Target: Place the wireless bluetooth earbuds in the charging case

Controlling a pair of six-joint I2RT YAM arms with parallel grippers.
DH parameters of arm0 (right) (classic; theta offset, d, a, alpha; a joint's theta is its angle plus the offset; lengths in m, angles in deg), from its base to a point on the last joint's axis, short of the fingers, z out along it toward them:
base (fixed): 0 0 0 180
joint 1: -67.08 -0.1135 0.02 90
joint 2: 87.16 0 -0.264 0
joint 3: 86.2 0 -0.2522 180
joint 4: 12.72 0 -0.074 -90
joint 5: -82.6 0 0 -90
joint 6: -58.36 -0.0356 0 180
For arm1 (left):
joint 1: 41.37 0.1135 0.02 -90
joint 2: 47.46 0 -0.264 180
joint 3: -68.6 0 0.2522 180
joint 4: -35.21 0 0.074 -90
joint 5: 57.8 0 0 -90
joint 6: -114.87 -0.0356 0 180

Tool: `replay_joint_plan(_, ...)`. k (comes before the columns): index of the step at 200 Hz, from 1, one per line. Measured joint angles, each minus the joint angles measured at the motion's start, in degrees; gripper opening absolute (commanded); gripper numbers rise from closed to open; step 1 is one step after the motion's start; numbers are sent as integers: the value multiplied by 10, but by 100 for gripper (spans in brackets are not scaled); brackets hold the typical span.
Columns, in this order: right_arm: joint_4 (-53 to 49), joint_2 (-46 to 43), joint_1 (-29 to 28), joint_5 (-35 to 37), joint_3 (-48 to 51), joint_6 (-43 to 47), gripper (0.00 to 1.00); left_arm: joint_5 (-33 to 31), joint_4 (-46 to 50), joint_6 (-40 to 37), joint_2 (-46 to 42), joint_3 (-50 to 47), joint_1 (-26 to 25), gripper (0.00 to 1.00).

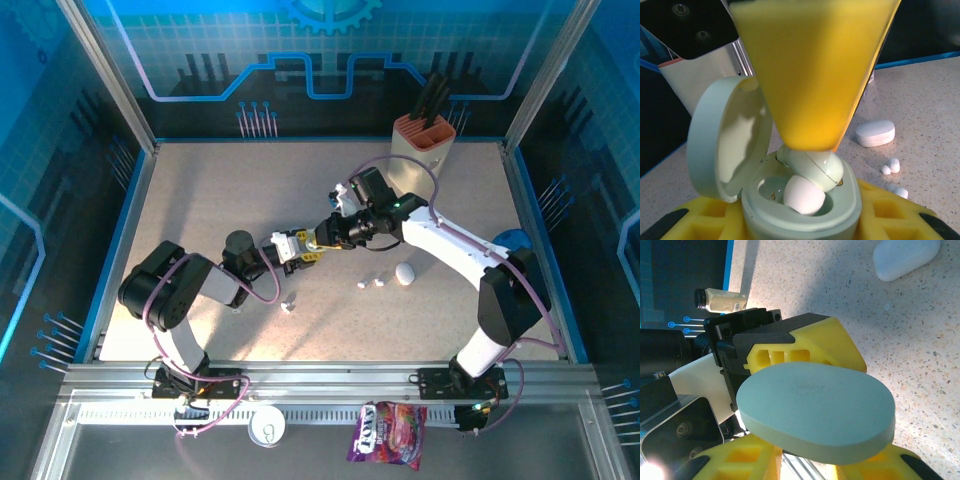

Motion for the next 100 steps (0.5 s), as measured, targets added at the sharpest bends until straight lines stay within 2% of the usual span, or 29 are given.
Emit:
replay_joint_plan(35,-1,2,0,6,0,-5,20,0,2,0,1,0,0,20)
replay_joint_plan(100,-16,2,0,28,-2,-6,19,0,8,-16,5,0,-3,19)
